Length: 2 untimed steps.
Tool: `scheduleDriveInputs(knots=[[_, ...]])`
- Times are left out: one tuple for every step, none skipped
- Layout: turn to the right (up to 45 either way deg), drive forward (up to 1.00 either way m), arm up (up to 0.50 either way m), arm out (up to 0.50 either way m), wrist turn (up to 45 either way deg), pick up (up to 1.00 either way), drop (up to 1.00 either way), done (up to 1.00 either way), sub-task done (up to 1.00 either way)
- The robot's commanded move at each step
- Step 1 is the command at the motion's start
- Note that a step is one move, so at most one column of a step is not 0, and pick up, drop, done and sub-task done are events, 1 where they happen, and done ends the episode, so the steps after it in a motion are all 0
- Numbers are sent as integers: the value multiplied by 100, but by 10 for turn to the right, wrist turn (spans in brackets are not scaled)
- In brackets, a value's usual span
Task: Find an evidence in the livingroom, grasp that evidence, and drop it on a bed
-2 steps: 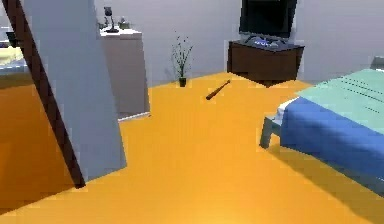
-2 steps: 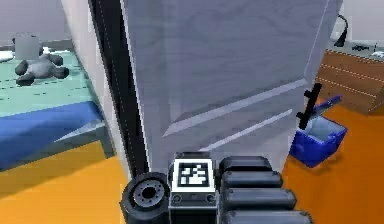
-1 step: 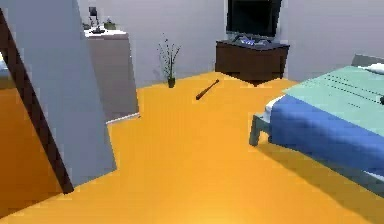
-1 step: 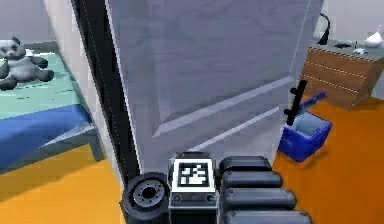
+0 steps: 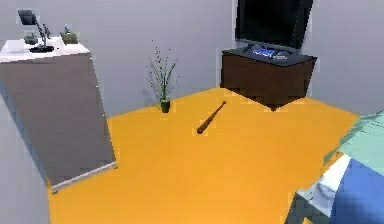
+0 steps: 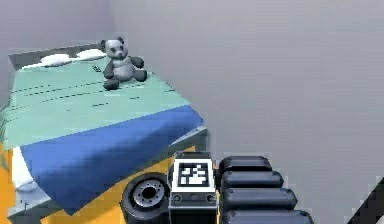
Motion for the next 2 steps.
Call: scheduleDriveInputs(knots=[[0,75,0,0,0,0,0,0,0],[330,0,0,0,0,0,0,0,0]])
